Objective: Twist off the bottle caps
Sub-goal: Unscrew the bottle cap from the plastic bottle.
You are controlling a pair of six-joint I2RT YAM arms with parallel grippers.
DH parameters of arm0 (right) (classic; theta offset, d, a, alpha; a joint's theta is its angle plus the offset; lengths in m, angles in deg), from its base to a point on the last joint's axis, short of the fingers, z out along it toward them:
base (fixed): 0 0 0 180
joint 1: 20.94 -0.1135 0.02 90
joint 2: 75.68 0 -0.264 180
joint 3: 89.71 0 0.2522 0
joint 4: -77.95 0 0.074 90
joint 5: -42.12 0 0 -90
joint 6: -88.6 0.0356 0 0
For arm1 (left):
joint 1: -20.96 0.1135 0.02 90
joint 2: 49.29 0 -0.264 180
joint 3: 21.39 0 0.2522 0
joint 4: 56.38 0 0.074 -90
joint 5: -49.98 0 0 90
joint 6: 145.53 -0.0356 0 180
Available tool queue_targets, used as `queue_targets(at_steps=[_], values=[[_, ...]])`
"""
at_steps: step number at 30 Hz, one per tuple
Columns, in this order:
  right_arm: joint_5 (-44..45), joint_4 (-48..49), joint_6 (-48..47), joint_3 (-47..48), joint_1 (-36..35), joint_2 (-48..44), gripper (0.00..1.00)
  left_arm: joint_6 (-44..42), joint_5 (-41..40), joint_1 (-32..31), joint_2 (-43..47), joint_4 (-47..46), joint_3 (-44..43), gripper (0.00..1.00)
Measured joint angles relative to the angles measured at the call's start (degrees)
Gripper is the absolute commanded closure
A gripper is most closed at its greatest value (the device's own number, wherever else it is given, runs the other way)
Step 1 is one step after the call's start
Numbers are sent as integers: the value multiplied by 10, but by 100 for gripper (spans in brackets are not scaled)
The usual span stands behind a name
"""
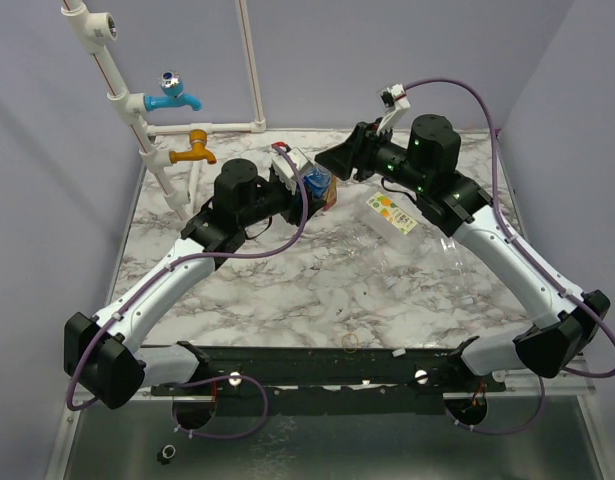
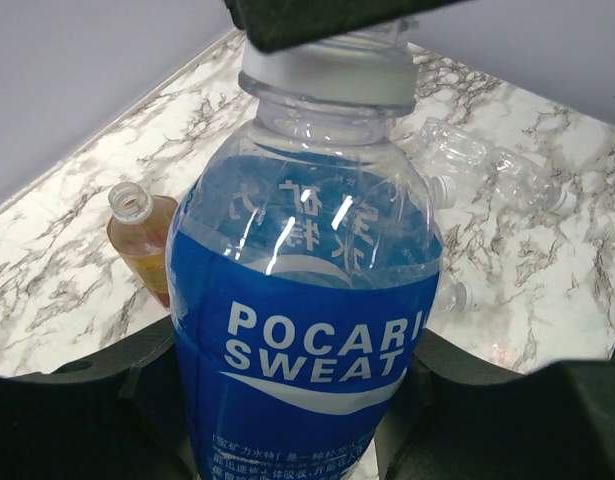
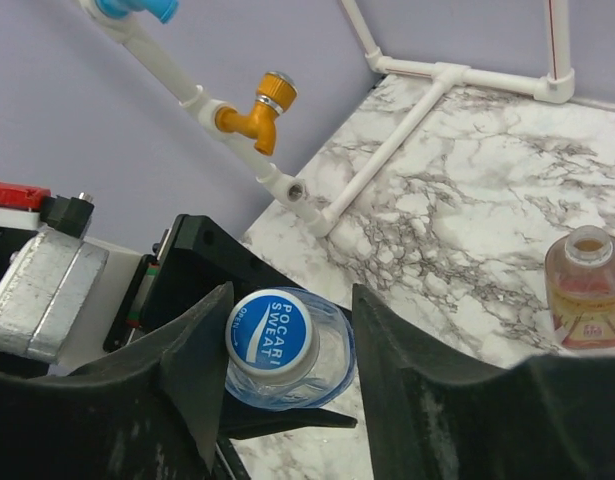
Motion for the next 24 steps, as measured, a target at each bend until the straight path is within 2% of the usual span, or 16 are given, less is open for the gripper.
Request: queue_targets(at_steps=[4, 6, 10, 15, 24], values=[[-7, 2, 6, 1, 0, 9, 74, 3, -4, 0, 0, 3, 2, 100], [-9, 1, 5, 1, -1, 9, 78, 4, -4, 0, 0, 1, 4, 100], [-16, 5, -4, -1, -1, 5, 82, 6, -2, 0, 0, -5, 5, 100], [-50, 6, -44, -15, -1, -26, 82, 11, 36, 0, 4, -20, 9, 100], [-209, 72, -111, -56, 0, -124, 87, 39, 234, -2, 30, -21, 16, 100]])
